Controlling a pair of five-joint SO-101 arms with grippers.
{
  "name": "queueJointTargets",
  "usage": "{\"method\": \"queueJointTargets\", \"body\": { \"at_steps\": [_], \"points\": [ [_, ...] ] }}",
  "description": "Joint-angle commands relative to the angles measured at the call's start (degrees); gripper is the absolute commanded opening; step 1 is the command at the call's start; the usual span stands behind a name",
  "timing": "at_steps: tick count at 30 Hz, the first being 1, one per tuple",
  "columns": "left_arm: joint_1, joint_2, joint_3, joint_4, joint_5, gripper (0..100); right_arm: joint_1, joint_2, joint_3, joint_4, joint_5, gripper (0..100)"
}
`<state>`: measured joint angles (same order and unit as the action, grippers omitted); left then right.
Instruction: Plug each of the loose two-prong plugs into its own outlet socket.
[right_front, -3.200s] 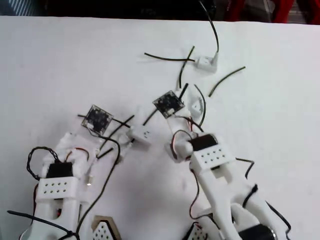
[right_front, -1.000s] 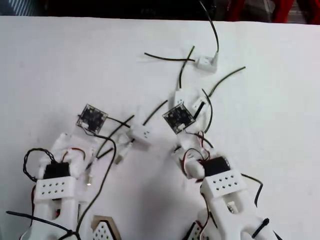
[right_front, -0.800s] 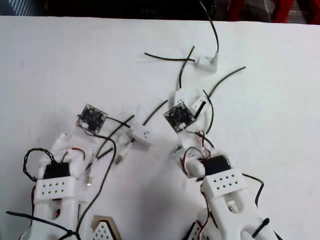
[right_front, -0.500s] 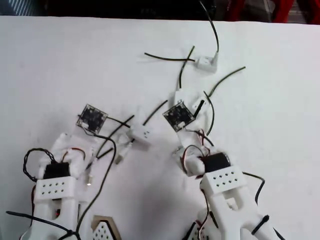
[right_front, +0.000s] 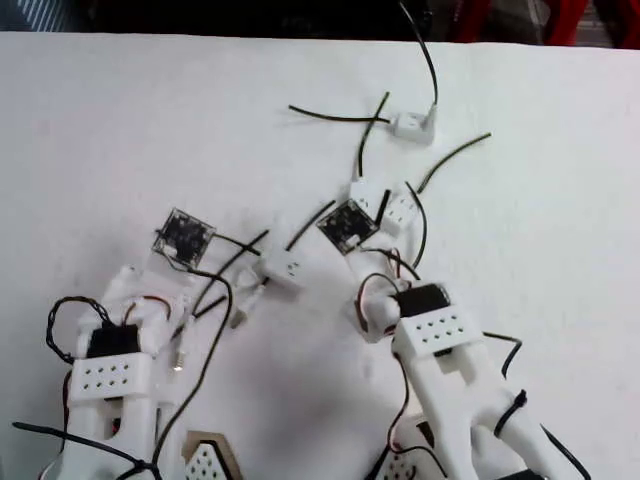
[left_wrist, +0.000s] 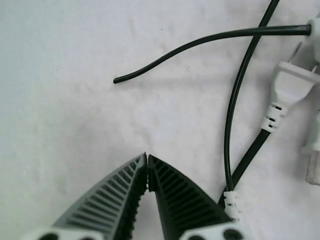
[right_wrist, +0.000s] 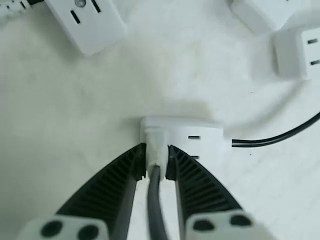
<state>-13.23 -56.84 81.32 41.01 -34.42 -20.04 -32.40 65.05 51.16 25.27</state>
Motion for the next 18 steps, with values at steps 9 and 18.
{"method": "queueJointTargets", "body": {
  "at_steps": [9,18],
  "points": [
    [-0.4,-1.3,-0.4,-0.9,-0.6,3,0.0,12.6,-2.9,2.4,4.4,1.6],
    [-0.4,-1.3,-0.4,-0.9,-0.6,3,0.4,9.1,-8.5,2.1,3.8,1.6]
  ]
}}
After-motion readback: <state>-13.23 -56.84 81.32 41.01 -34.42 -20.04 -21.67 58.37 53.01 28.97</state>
